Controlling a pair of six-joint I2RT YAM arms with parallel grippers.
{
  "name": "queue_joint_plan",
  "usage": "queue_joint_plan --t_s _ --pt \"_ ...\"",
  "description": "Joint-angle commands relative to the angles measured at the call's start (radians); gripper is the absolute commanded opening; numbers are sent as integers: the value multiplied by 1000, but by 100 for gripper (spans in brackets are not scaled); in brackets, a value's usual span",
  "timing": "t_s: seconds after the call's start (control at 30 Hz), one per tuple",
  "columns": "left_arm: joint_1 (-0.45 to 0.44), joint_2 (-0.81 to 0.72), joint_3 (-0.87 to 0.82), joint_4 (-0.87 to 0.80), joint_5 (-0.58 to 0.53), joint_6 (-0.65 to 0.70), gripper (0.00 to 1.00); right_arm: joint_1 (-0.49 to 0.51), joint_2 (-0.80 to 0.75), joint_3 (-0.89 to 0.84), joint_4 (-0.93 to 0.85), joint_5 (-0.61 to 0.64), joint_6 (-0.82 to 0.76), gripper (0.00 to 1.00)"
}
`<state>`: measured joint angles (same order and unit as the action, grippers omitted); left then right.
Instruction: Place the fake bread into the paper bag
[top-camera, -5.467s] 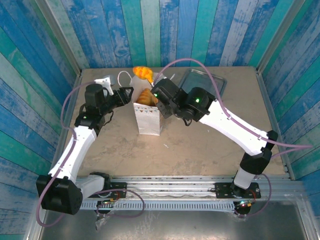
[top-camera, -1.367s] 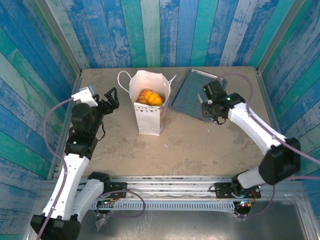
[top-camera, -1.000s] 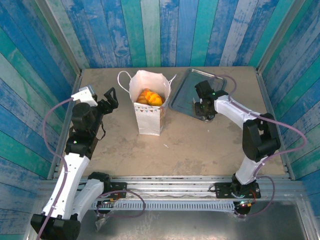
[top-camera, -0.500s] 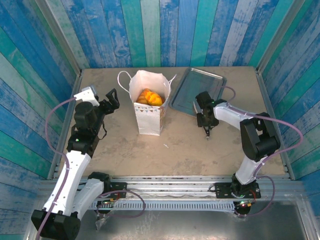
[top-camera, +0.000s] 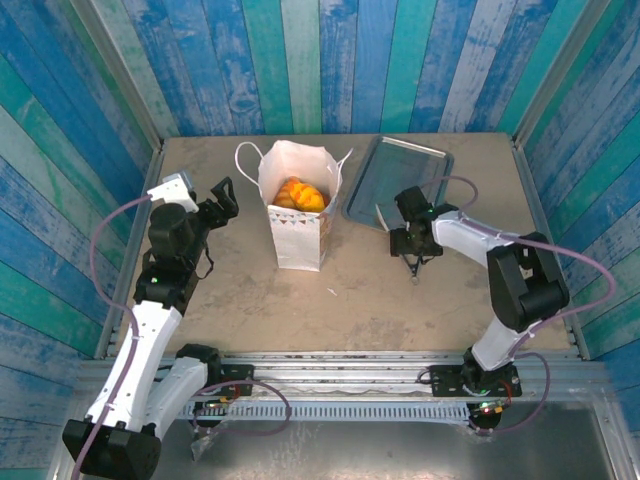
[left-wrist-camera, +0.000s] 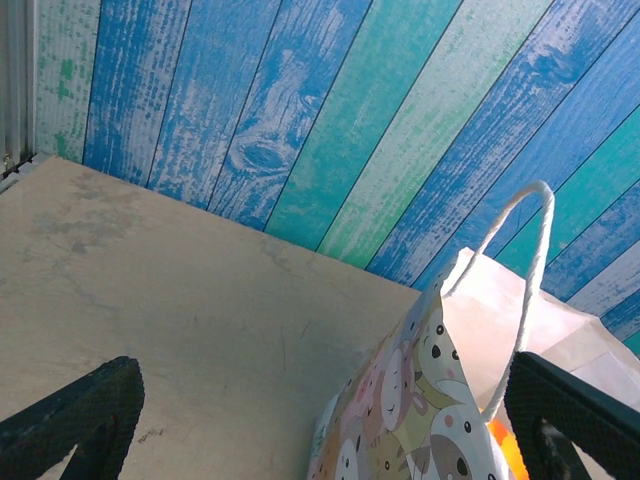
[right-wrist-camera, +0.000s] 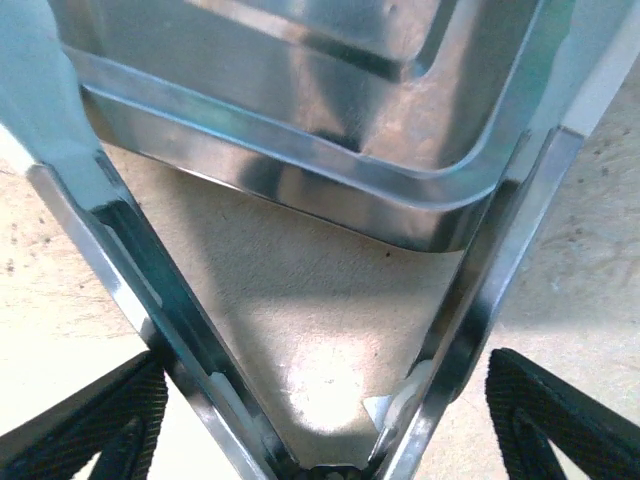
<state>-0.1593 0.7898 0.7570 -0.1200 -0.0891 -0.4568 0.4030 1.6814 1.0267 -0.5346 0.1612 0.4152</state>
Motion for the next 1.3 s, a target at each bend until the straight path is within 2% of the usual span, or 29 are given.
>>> queue_joint_plan --t_s 0.0,0.23,0.4,0.5,0.6,0.8,0.97,1.07,1.27 --pt "-3 -8 2 11 -17 8 97 -7 -61 -11 -10 36 12 90" --pt "-3 2 5 14 -16 7 96 -14 -136 8 -40 55 4 95" --pt "-3 2 -4 17 -57 23 96 -25 -263 20 -34 70 -34 95" --pt "-3 -2 -2 5 -140 64 95 -35 -361 8 -9 126 -52 97" --pt "-3 -26 -16 1 -284 83 94 -59 -466 -37 44 167 -67 100" --pt "-3 -133 -209 152 -493 52 94 -112 -656 -247 238 278 -95 100" --pt "-3 -155 -428 391 -562 14 94 -137 -743 -487 527 399 -182 100" --pt "-3 -112 -497 464 -616 -34 94 -142 -739 -622 755 429 -262 100" --pt "-3 35 -518 531 -632 57 94 -189 -560 -723 1030 425 -294 100"
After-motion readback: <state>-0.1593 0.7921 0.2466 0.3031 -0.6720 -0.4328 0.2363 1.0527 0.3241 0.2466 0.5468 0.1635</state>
